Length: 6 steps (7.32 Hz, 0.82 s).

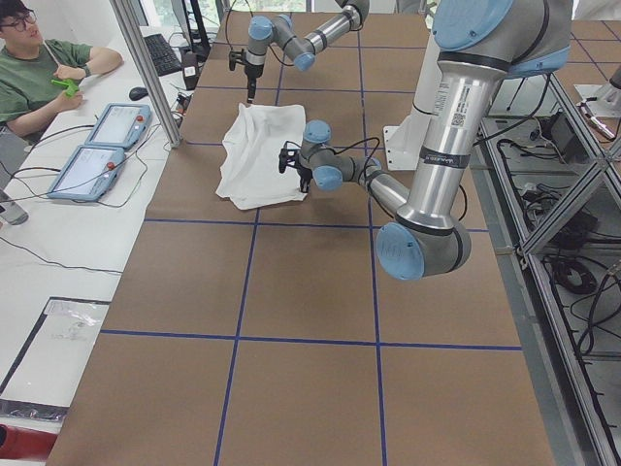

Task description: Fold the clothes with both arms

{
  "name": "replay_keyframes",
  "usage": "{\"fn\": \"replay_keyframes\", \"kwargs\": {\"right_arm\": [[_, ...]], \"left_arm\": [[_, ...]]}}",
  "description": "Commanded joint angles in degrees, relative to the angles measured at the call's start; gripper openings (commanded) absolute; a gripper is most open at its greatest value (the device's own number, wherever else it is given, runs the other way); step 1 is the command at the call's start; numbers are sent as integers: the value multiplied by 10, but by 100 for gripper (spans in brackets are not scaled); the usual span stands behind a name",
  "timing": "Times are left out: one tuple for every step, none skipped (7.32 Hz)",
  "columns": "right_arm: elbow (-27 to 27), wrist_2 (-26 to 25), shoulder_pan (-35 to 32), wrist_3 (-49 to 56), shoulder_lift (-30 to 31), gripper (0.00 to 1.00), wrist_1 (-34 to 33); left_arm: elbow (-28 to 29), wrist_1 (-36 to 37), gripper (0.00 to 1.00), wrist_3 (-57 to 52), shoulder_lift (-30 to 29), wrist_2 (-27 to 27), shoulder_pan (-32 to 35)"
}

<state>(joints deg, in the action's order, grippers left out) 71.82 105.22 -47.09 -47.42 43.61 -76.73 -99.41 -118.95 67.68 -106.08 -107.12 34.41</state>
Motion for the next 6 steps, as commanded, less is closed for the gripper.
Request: {"fn": "replay_keyframes", "kwargs": {"right_arm": [[0,19,2,15,-2,100,-2],[1,37,1,31,-3,100,1],[2,42,1,27,-5,100,5],[2,42,1,26,-7,100,6],[-4,43,2,33,-7,100,24],[-5,46,2,46,-8,100,38]], "left_arm": [[-21,4,0,-83,34,-3,34],[-10,5,0,-155,38,-2,78],[25,5,0,-223,36,-3,130],[70,3,0,-282,26,-4,174],[131,2,0,-317,-20,-3,215],[215,0,0,-337,-84,-4,238]]}}
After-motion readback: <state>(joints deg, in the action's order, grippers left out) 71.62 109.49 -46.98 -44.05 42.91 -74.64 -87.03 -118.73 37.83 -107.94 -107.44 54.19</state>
